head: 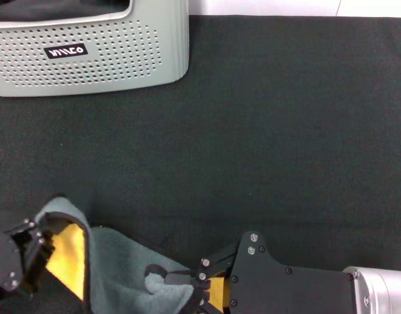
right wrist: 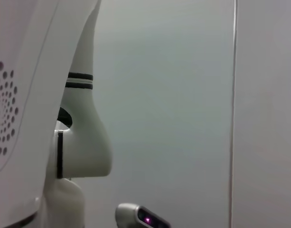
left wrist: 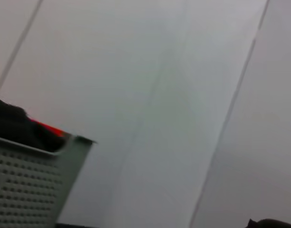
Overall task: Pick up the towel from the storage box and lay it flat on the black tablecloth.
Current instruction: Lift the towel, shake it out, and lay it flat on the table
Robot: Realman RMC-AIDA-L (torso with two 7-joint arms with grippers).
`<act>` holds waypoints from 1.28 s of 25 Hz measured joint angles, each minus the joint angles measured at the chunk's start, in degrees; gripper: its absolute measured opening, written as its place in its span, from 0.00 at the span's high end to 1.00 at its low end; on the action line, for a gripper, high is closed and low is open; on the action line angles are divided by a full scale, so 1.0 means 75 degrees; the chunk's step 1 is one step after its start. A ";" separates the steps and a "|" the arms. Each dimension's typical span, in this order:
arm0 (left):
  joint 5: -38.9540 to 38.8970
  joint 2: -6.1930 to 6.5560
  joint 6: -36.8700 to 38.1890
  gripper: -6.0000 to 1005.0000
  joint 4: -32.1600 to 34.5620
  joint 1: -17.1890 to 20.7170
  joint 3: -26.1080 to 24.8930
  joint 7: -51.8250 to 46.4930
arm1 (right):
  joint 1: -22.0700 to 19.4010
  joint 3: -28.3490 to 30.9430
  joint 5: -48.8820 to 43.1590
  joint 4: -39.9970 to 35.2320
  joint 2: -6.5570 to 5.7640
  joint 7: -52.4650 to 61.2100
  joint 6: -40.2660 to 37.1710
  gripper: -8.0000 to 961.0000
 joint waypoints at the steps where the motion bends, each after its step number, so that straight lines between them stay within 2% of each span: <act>1: 0.0098 0.0004 -0.0001 0.95 0.0000 -0.0040 0.0000 0.0001 | 0.0016 0.0001 -0.0003 0.0033 -0.0001 0.0074 0.0034 0.97; 15: 0.1569 0.0104 -0.0034 0.95 0.0000 -0.0704 0.0001 -0.0075 | 0.0435 0.0371 0.0029 0.1015 0.0035 0.0879 0.0439 0.97; 26: 0.1684 0.0043 -0.0120 0.95 -0.0063 -0.1269 0.0000 -0.0208 | 0.0518 0.0929 0.0484 0.1763 0.0052 0.0832 0.0304 0.97; 32: 0.1684 0.0008 -0.0874 0.95 -0.0047 -0.1891 -0.0001 -0.0722 | 0.0529 0.1373 0.0498 0.1953 0.0053 0.0829 -0.0011 0.97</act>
